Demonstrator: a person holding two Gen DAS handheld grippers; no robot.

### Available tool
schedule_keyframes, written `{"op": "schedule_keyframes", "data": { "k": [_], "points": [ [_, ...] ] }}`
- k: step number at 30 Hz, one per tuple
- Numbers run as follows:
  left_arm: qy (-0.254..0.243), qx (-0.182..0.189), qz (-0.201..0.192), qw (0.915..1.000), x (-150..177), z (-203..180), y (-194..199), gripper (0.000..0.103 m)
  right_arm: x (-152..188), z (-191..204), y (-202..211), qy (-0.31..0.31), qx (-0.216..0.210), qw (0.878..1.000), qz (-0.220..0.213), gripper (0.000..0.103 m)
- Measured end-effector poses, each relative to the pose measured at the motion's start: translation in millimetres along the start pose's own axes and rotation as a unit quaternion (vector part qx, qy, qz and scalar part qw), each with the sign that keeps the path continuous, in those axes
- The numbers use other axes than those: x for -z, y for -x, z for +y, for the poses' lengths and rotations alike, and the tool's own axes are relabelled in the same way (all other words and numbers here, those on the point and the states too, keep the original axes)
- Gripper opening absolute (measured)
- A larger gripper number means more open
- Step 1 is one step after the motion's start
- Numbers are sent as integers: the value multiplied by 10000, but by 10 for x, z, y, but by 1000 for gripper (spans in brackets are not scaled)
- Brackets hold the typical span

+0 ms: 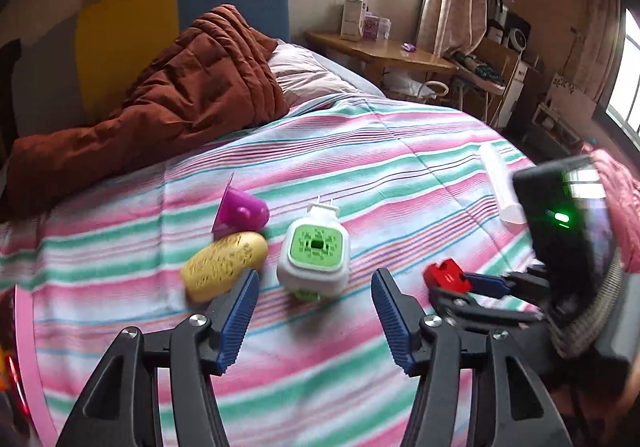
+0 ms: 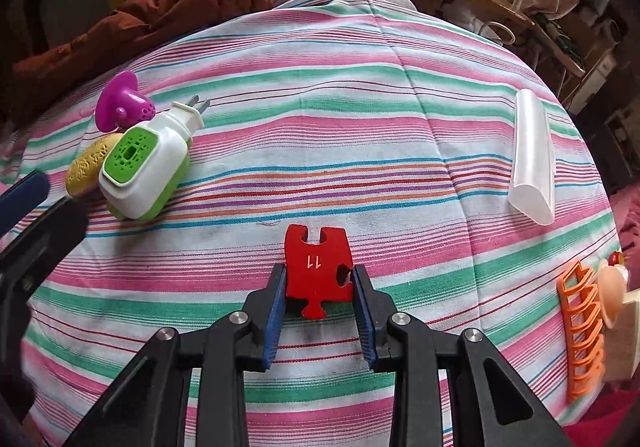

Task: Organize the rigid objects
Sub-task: 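Grasp the white-green plug-in device with the left tool while the right tool holds the puzzle piece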

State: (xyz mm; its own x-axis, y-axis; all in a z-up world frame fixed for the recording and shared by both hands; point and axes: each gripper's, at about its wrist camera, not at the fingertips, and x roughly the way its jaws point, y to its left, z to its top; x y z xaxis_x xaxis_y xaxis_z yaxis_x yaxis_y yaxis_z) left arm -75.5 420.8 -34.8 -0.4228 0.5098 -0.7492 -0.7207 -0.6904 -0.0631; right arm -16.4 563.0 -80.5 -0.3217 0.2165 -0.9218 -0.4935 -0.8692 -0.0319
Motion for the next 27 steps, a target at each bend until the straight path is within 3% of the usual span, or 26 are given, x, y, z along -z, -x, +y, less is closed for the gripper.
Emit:
{"op": "schedule_keyframes", "data": {
  "k": [5,13,15,16,17,21,27],
  "points": [
    [-261,-76,-78,9996,-55,-36,-149,60,3,4,0,-7,0,10000,4,32],
    [-112,-97,-19,9999,-43,63,-394,60,-30,-14,-35,-12,-7,10000,4,32],
    [26,-42,-98,9999,-30,92,-398,57,-34,-10,-37,8,1,10000,2,32],
    [88,26,-146,9999,-17,103,-393,50,-52,-21,-50,11,-1,10000,3,32],
    [135,100,-207,9996,14,112,-382,48,-59,-26,-55,11,-3,10000,4,32],
    [-84,100,-483,9987,173,74,-303,48,-70,-30,-68,14,-8,10000,5,32],
    [-45,213,-485,9986,324,136,-198,43,-86,-15,-78,62,21,10000,-3,32]
  ]
}}
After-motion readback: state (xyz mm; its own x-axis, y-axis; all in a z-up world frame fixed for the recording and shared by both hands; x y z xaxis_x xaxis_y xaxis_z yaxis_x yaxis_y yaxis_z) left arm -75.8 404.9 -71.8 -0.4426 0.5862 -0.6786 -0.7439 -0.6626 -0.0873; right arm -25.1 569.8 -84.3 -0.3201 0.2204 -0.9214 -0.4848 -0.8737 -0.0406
